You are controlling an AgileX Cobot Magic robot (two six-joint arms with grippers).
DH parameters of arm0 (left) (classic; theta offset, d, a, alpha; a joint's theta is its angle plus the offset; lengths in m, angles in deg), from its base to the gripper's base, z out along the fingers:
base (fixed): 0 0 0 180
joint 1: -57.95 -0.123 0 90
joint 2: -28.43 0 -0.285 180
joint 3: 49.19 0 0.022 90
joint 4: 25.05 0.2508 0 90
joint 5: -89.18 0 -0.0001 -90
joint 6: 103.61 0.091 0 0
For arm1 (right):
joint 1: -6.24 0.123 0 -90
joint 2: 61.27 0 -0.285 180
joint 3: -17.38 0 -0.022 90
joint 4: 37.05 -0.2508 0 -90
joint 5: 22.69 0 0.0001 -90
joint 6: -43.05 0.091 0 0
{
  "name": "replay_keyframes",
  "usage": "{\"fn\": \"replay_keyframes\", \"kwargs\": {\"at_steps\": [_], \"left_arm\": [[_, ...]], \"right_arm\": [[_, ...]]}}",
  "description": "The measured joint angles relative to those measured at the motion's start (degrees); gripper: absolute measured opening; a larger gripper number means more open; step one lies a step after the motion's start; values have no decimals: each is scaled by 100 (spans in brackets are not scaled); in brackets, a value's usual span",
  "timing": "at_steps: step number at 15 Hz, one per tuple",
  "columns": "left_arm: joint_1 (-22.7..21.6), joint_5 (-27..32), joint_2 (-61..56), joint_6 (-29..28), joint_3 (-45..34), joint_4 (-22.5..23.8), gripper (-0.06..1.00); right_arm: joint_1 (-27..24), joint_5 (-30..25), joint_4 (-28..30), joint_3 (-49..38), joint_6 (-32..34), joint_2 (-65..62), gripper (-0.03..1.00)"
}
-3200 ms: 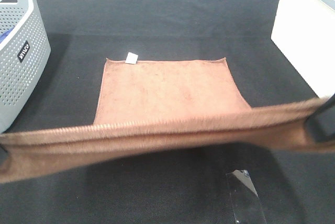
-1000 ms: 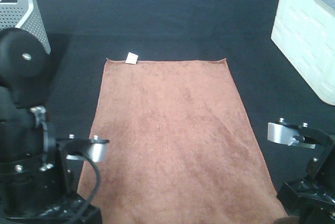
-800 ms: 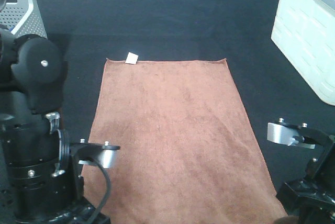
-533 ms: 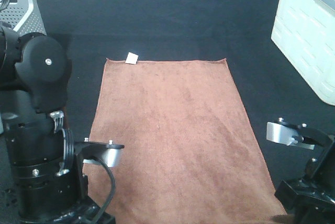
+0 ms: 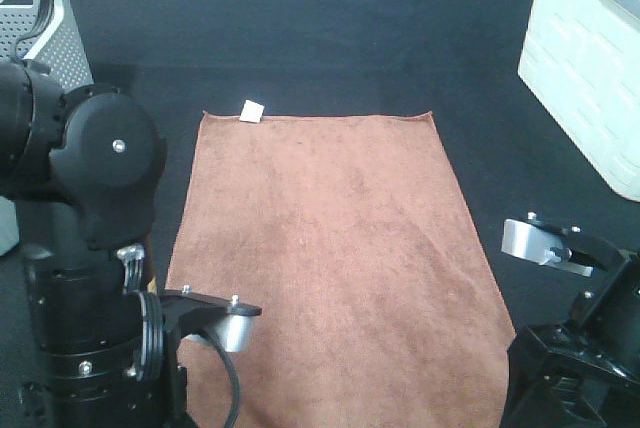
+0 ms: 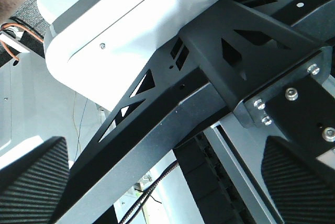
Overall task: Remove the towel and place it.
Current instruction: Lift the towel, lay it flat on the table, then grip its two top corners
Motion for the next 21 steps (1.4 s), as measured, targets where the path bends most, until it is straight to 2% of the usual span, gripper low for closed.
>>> {"fn": "replay_keyframes", "kwargs": {"at_steps": [2, 4, 7, 10, 12, 18, 21], "left_arm": [[-6, 40, 0, 46, 304, 115, 93], [-40, 17, 0, 80, 905, 625, 93], [-625, -63, 29, 80, 1879, 1117, 93], [-1541, -92, 29, 80, 2693, 1346, 93], [-1960, -103, 11, 80, 3054, 1392, 93], [-2555, -378, 206, 57, 3455, 1593, 93], [-3094, -384, 1043, 97, 4337, 1650, 94]], "right_arm": [[0, 34, 189, 235, 29, 0, 77], [-6, 212, 710, 859, 321, 0, 77], [-69, 172, 1255, 2137, 682, 109, 77], [-688, -29, 1232, 3312, 705, 550, 77], [-991, -40, 1306, 3816, 710, 705, 77], [-1026, 74, 1157, 4406, 842, 1100, 77], [-1026, 74, 1157, 5632, 647, 2338, 77]]}}
